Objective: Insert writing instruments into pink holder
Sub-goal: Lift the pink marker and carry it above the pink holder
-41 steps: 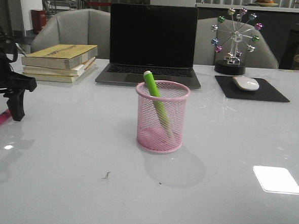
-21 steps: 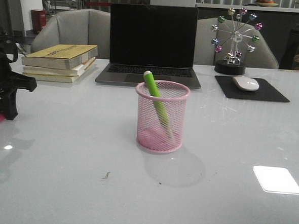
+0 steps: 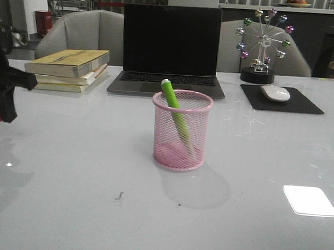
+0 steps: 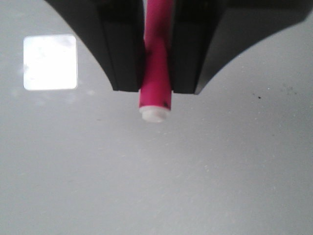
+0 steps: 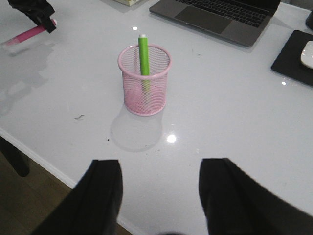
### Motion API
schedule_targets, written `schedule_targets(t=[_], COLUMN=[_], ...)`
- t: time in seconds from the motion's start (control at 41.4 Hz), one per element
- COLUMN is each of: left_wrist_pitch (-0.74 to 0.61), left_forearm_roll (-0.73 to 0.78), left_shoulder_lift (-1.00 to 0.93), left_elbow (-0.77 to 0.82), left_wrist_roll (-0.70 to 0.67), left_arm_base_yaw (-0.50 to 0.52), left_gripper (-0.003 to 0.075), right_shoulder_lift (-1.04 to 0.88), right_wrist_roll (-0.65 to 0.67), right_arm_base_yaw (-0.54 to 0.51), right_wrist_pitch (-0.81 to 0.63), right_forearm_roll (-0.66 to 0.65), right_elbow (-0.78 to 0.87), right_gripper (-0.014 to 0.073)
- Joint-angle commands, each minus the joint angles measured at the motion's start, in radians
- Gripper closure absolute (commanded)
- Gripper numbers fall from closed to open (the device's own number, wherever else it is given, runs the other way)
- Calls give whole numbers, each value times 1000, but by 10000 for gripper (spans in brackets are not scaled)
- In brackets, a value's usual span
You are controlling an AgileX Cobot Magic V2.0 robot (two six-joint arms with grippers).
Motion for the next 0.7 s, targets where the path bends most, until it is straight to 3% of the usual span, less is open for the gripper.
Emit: schedule_targets(t=[0.0, 0.145, 0.362, 0.507, 0.676], left_wrist_pitch=[-152, -333, -745, -1011, -1229], left_forearm_roll=[-13, -13, -26, -61, -66], left_shoulder_lift=[-187, -350, -522, -515, -431], left_elbow=[52, 163, 299, 340, 343], left_wrist_roll=[7, 7, 5, 3, 3], left_arm_base_yaw=[-51, -160, -358, -482, -596], left_gripper=[629, 629, 629, 629, 629], right_shoulder_lift=[4, 4, 4, 4, 4], right_wrist_roll=[-10, -10, -10, -10, -10], right_arm_base_yaw=[-8, -8, -8, -8, -8], right_wrist_pitch=[-72, -72, -72, -72, -72], right_forearm_roll=[-9, -9, -9, -9, -9], right_elbow=[-27, -27, -27, -27, -27], right_gripper=[125, 125, 125, 125, 125])
